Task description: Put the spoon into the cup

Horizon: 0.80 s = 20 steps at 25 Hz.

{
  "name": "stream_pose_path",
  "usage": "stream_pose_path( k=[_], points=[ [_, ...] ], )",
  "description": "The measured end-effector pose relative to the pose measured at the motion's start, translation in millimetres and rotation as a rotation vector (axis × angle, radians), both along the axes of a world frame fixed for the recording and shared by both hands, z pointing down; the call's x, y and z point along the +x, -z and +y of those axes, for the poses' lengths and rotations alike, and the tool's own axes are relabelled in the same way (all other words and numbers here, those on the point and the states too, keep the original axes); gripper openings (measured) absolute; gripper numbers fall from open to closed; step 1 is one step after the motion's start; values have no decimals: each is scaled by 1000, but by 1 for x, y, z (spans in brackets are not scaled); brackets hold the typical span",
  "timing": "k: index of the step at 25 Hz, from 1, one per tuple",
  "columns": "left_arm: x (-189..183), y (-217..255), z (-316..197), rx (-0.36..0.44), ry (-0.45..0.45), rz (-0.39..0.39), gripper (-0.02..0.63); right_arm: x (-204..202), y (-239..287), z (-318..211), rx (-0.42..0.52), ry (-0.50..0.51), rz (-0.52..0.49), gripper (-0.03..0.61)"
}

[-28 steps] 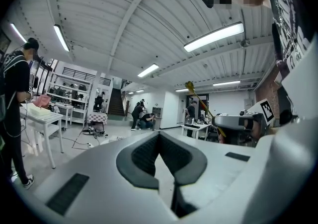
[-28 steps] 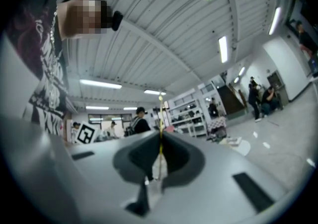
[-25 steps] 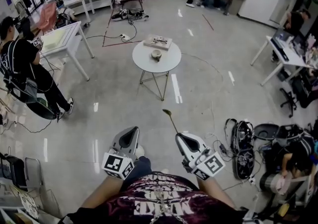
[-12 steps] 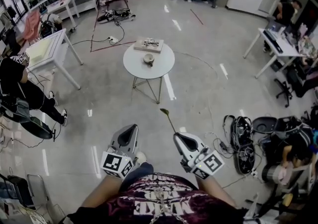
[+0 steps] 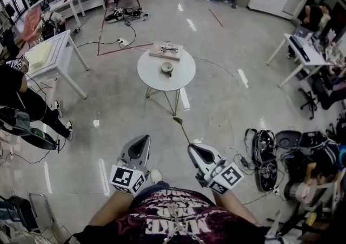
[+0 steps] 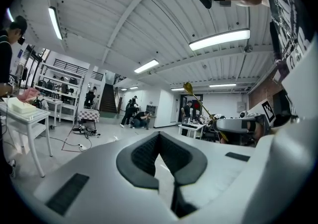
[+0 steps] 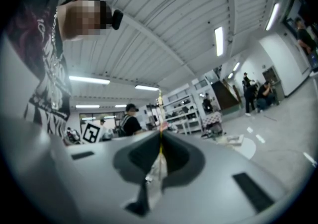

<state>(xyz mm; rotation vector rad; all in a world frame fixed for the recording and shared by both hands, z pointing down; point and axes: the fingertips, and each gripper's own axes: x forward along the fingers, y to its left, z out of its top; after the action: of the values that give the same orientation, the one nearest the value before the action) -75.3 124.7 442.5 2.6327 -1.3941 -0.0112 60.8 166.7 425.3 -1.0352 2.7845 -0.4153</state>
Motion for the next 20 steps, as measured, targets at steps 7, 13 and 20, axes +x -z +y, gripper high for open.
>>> stream_pose_path(
  k=[7,13,20],
  points=[
    [-28,12,-27,33,-12,21,26,-33,8,-24,7,0,-7,37],
    [-35,8,-40,33,-63,39,26,-51,15,-34,1,-26,-19,37],
    [-35,4,-48,17,-98,79,26,-46,17,-36,-16,-79,0,37]
  ],
)
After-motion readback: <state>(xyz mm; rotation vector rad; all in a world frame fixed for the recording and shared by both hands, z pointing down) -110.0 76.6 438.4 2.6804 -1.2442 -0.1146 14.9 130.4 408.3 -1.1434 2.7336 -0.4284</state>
